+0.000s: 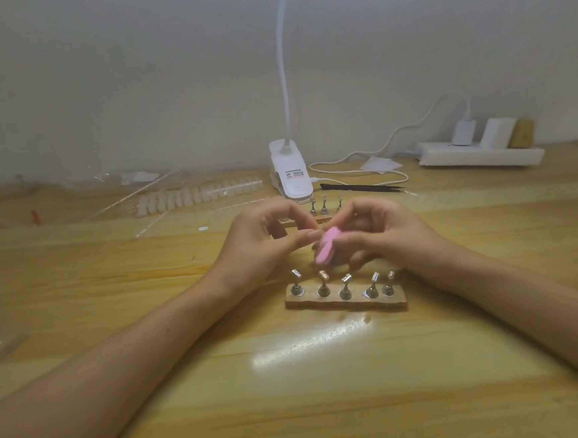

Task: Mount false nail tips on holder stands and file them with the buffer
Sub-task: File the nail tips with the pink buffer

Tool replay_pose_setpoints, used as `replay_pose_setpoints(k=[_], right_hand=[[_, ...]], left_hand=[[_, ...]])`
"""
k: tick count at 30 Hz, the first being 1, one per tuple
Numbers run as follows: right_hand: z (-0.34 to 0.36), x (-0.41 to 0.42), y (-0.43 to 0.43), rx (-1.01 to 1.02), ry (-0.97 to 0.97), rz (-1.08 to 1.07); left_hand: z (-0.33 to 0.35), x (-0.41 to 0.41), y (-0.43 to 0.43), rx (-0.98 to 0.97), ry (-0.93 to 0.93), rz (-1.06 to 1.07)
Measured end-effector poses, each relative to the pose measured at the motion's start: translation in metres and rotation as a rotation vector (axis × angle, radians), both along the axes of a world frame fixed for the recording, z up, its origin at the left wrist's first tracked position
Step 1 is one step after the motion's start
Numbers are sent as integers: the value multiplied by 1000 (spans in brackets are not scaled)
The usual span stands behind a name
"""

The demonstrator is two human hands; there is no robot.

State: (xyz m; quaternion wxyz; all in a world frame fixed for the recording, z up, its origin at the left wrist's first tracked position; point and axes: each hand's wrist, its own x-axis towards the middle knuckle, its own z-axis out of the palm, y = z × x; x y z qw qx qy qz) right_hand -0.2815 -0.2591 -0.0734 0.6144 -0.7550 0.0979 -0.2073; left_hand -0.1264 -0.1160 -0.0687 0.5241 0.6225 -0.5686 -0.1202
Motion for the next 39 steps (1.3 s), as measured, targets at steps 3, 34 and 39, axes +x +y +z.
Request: replay_pose_setpoints(k=[3, 34, 39], right_hand=[[2, -1, -2, 95, -61, -58], [3, 0, 3, -7, 23, -3], [4, -1, 1, 5, 31, -18]], left_hand=[[0, 1, -1, 3, -1, 8], [1, 0, 0, -12, -31, -1], [0, 0, 0, -42, -29, 14]])
